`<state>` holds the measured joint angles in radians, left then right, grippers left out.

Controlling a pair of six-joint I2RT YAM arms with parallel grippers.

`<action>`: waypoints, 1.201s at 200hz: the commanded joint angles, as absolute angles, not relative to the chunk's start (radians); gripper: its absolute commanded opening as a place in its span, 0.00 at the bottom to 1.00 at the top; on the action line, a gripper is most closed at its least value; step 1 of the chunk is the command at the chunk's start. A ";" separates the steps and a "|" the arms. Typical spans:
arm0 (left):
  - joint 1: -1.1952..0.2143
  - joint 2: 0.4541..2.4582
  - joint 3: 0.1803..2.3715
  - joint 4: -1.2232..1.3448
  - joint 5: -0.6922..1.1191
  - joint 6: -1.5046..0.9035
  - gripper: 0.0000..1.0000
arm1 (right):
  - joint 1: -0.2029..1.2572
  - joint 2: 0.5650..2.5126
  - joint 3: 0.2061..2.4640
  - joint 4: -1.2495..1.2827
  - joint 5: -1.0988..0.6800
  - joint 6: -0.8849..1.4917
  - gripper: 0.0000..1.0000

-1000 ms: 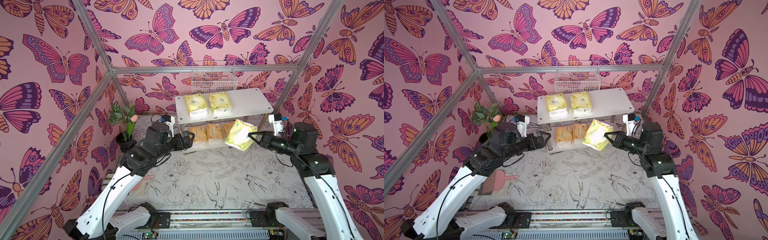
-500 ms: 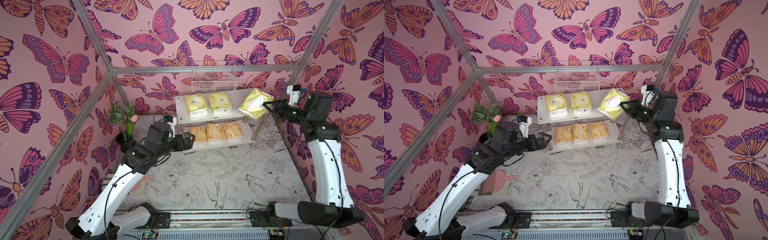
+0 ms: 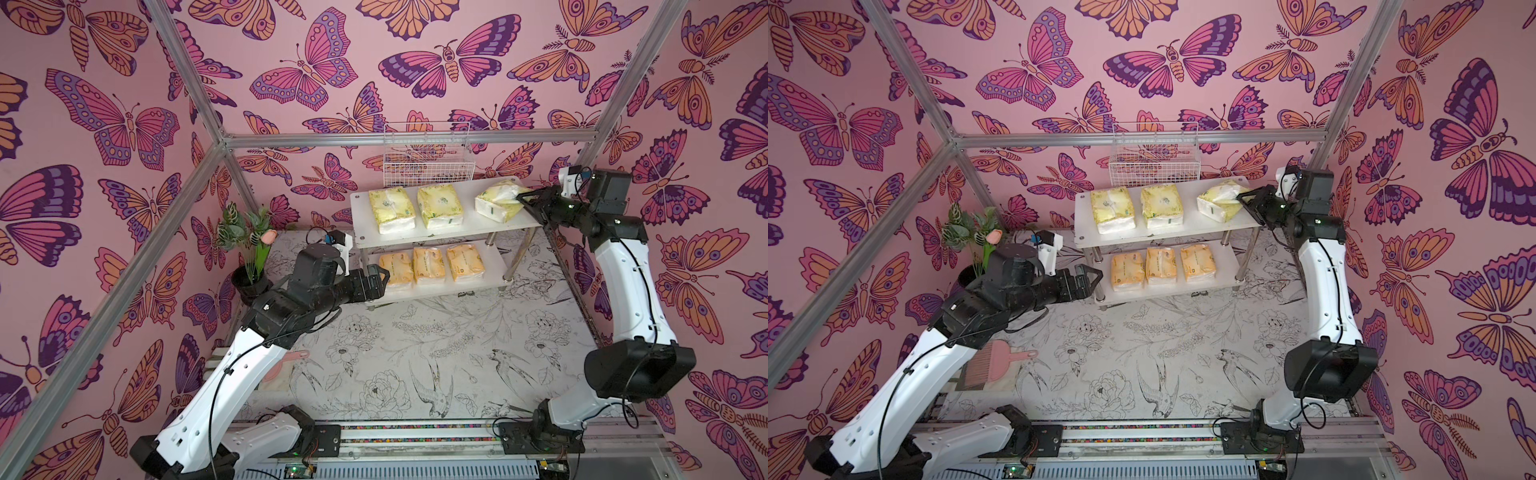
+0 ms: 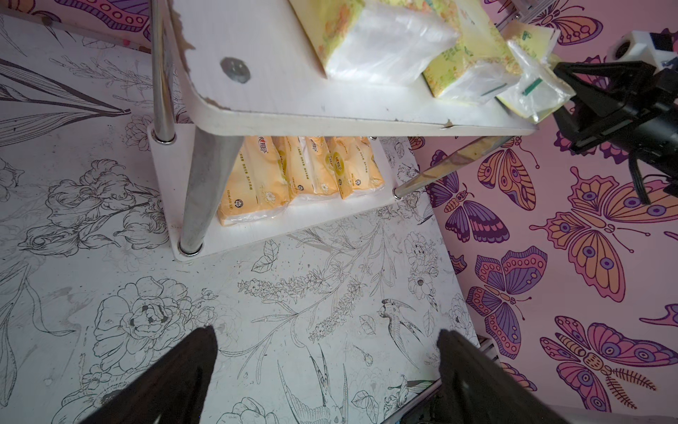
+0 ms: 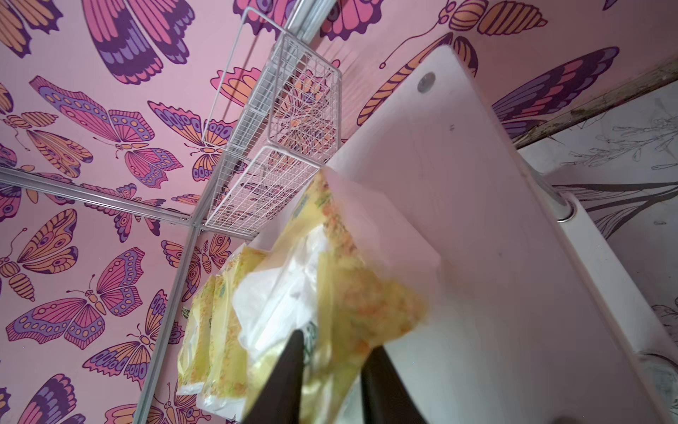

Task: Place the tissue boxes on the shelf by color
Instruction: Place a box of tissues on the shelf.

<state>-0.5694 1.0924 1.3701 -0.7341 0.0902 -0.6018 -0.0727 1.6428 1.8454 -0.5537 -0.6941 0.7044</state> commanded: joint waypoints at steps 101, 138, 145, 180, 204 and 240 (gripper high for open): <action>-0.564 1.095 1.342 -0.747 0.110 -0.585 0.99 | -0.081 1.737 1.971 -0.497 -0.682 0.753 0.61; -0.564 1.098 1.338 -0.745 0.112 -0.587 1.00 | -0.080 1.776 1.996 -0.483 -0.679 0.764 0.63; -0.564 1.098 1.339 -0.745 0.113 -0.586 1.00 | -0.081 1.781 2.000 -0.481 -0.677 0.766 0.64; -0.564 1.107 1.336 -0.744 0.120 -0.588 1.00 | -0.081 1.814 2.052 -0.472 -0.673 0.777 0.67; -0.563 1.114 1.332 -0.742 0.125 -0.591 1.00 | -0.081 1.856 2.115 -0.482 -0.681 0.785 0.67; -0.563 1.121 1.327 -0.736 0.132 -0.595 1.00 | -0.079 1.913 2.173 -0.482 -0.698 0.802 0.67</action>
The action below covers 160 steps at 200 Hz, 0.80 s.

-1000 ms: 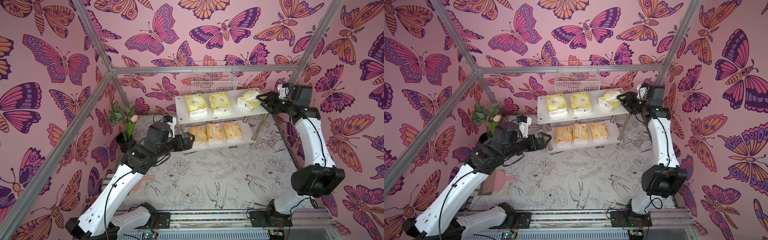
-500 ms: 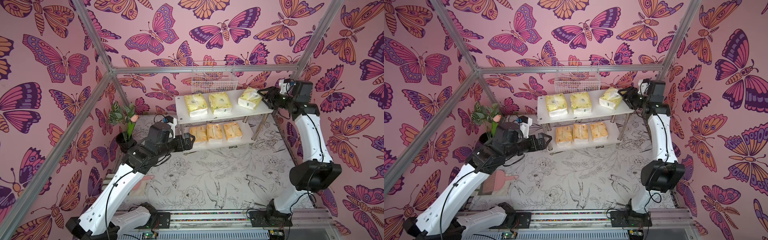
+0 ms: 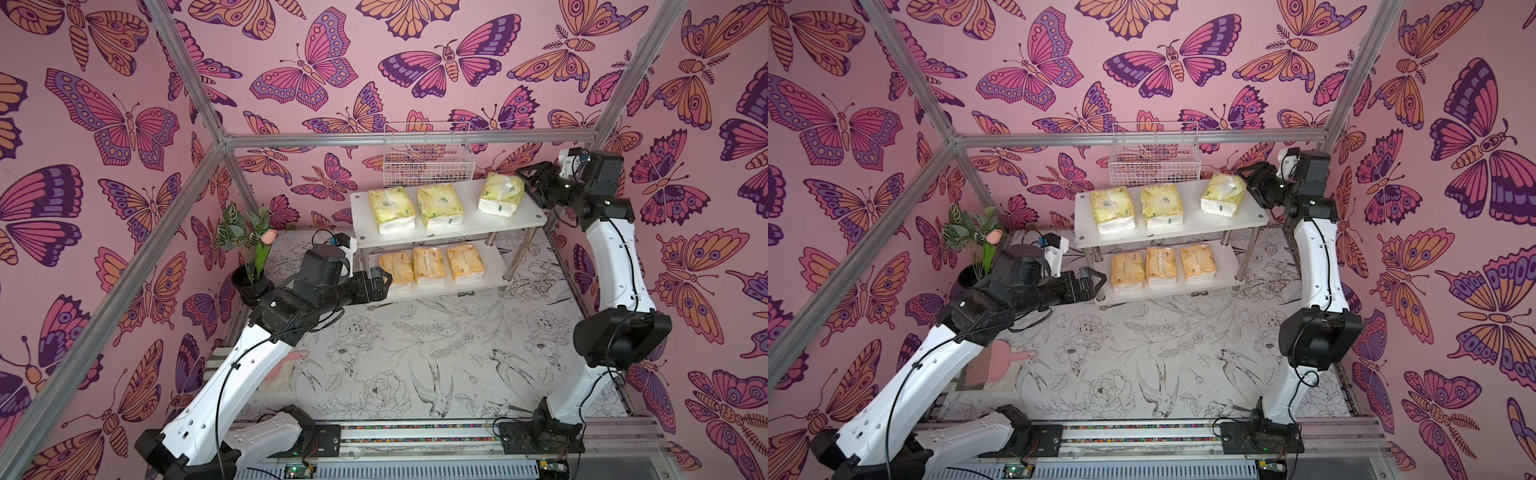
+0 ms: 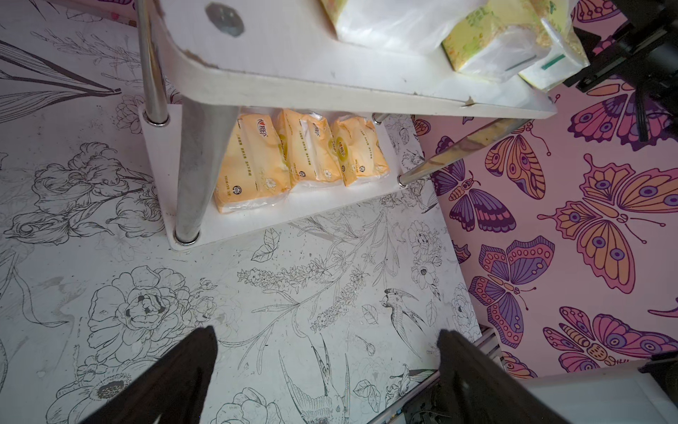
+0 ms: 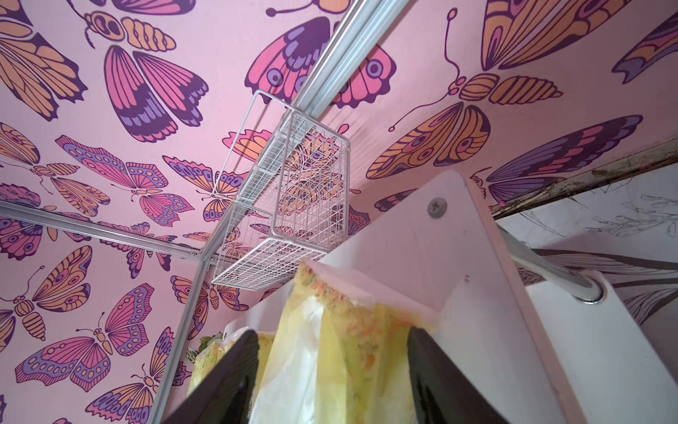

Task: Place the tissue boxes on the shelf by color
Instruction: Place a box of tissues on the shelf.

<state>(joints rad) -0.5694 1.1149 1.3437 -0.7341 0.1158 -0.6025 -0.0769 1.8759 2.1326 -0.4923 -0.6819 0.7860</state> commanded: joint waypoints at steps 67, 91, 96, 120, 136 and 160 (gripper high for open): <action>-0.564 1.131 1.319 -0.730 0.144 -0.602 1.00 | -0.047 2.046 2.314 -0.475 -0.768 0.811 0.67; -0.563 1.127 1.315 -0.727 0.145 -0.603 1.00 | -0.030 2.090 2.364 -0.478 -0.801 0.811 0.67; -0.563 1.127 1.315 -0.728 0.146 -0.603 1.00 | -0.027 2.096 2.370 -0.479 -0.807 0.811 0.67; -0.563 1.126 1.312 -0.727 0.144 -0.604 1.00 | -0.011 2.099 2.368 -0.490 -0.812 0.793 0.67; -0.563 1.126 1.310 -0.725 0.143 -0.605 1.00 | -0.003 2.084 2.344 -0.488 -0.808 0.784 0.67; -0.563 1.126 1.306 -0.721 0.146 -0.605 1.00 | 0.000 2.048 2.286 -0.460 -0.801 0.789 0.67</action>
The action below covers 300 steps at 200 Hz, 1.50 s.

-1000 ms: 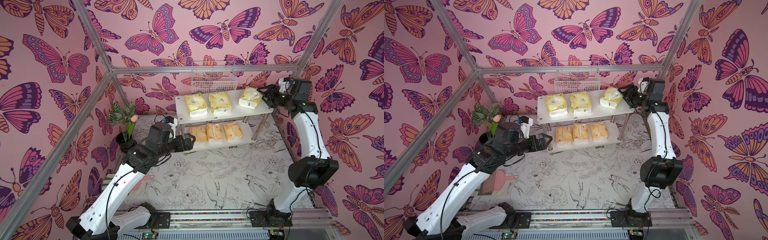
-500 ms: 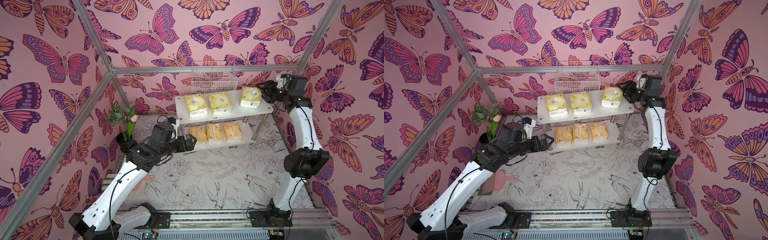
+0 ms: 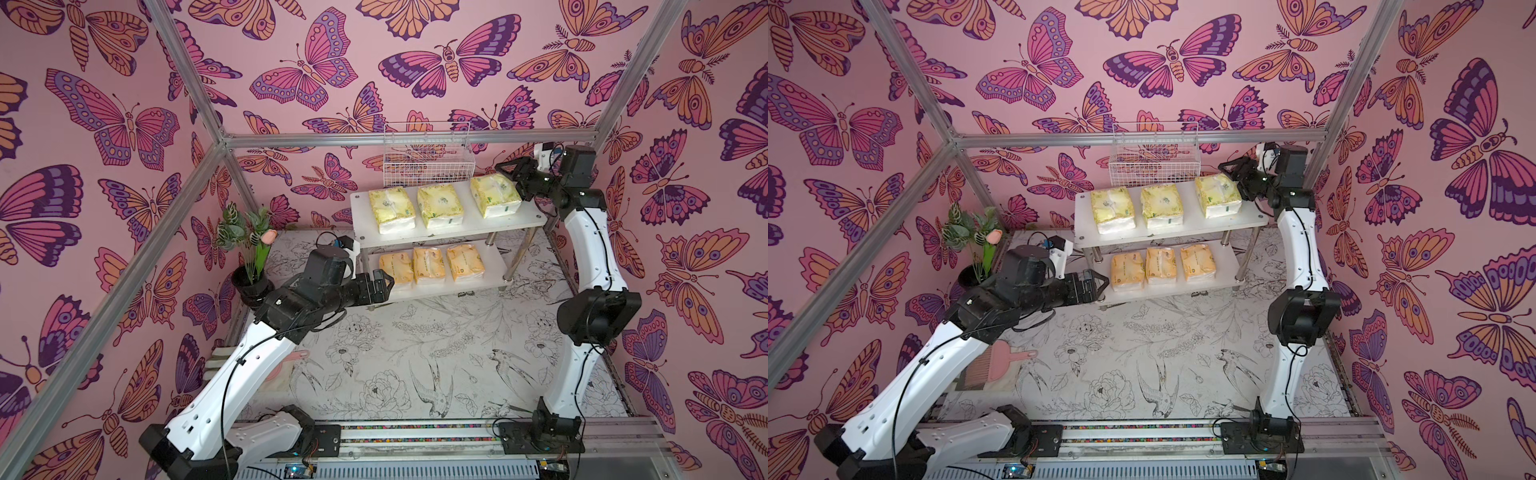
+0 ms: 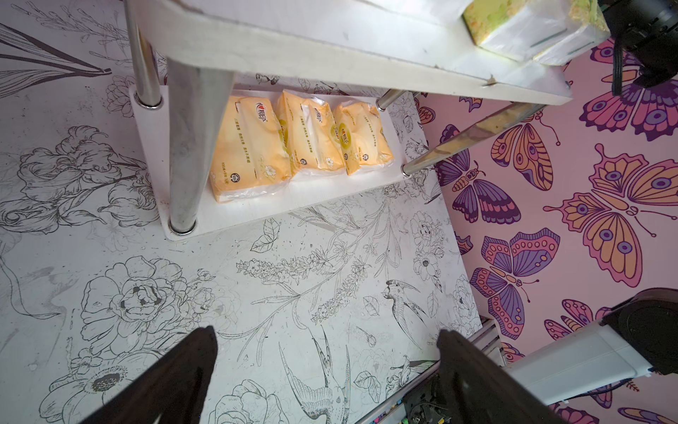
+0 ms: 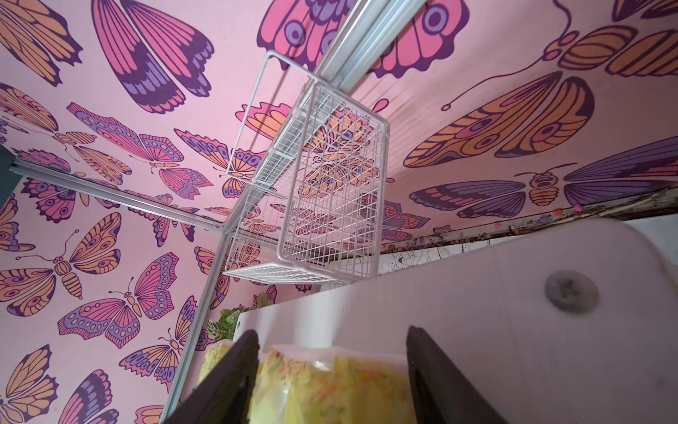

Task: Place the tissue boxes on the shelf by color
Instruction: Place a box of tissues on the shelf.

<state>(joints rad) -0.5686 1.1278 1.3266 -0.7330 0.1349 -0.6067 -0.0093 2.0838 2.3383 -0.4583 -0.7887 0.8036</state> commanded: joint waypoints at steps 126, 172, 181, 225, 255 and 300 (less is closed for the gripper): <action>-0.564 1.115 1.291 -0.702 0.150 -0.613 0.99 | 0.000 1.802 1.928 -0.303 -0.712 0.817 0.68; -0.563 1.112 1.291 -0.703 0.137 -0.609 1.00 | 0.000 1.786 1.913 -0.304 -0.690 0.811 0.69; -0.563 1.109 1.295 -0.703 0.128 -0.603 1.00 | 0.000 1.772 1.908 -0.308 -0.673 0.803 0.70; -0.546 1.088 1.332 -0.708 0.053 -0.569 1.00 | -0.007 1.653 1.893 -0.370 -0.525 0.741 0.88; -0.534 1.079 1.375 -0.715 -0.046 -0.520 1.00 | -0.029 1.528 1.860 -0.426 -0.425 0.689 0.99; -0.500 1.022 1.367 -0.672 -0.401 -0.367 1.00 | -0.050 1.264 1.652 -0.531 -0.129 0.555 0.99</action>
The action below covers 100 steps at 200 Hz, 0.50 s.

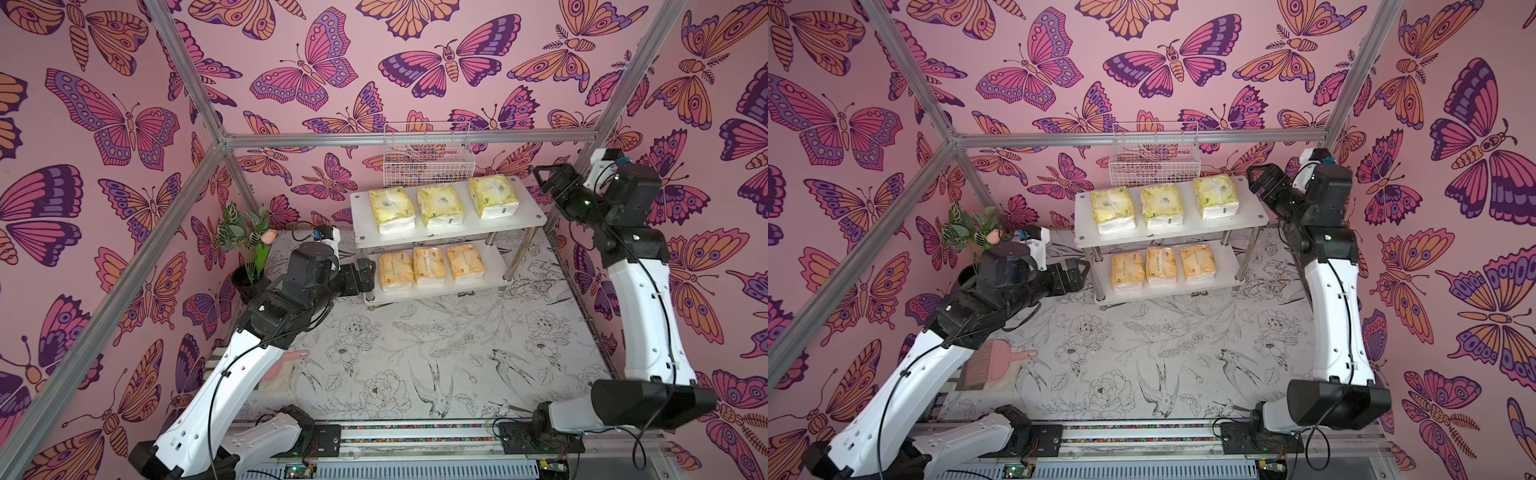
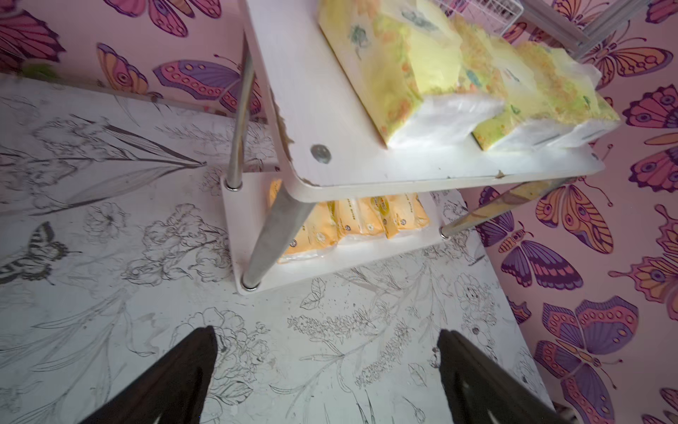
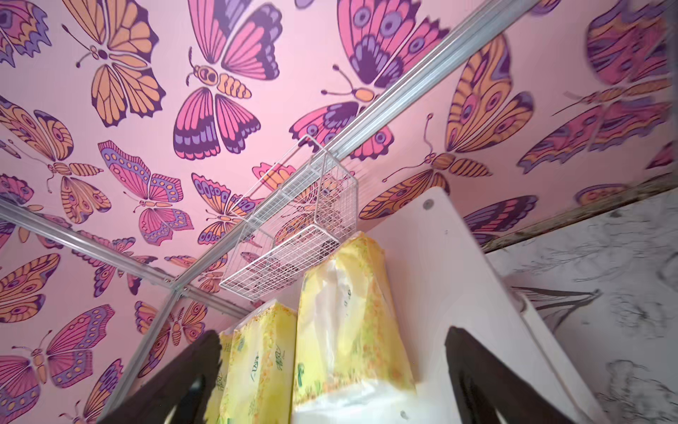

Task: Place the tissue boxes on the shelf by color
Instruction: Place a box of tissues on the shelf, then reset both arms

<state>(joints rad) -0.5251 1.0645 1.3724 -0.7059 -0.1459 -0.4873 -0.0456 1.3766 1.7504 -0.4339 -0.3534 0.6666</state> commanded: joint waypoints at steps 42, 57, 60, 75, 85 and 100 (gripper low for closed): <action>-0.387 0.909 1.116 -0.404 -0.573 -0.207 1.00 | -0.051 1.020 1.294 -0.529 0.260 0.499 0.99; -0.356 0.860 0.967 -0.239 -0.607 -0.155 1.00 | -0.050 0.961 1.140 -0.469 0.354 0.481 0.99; -0.350 0.851 0.934 -0.204 -0.606 -0.139 1.00 | -0.050 0.950 1.105 -0.446 0.371 0.477 0.99; -0.330 0.814 0.780 -0.026 -0.604 -0.058 1.00 | -0.049 0.906 0.932 -0.315 0.451 0.437 0.99; -0.316 0.807 0.705 0.047 -0.595 -0.027 1.00 | -0.050 0.900 0.836 -0.239 0.500 0.398 0.99; -0.279 0.823 0.644 0.075 -0.553 -0.025 1.00 | -0.049 0.927 0.732 -0.141 0.525 0.327 0.99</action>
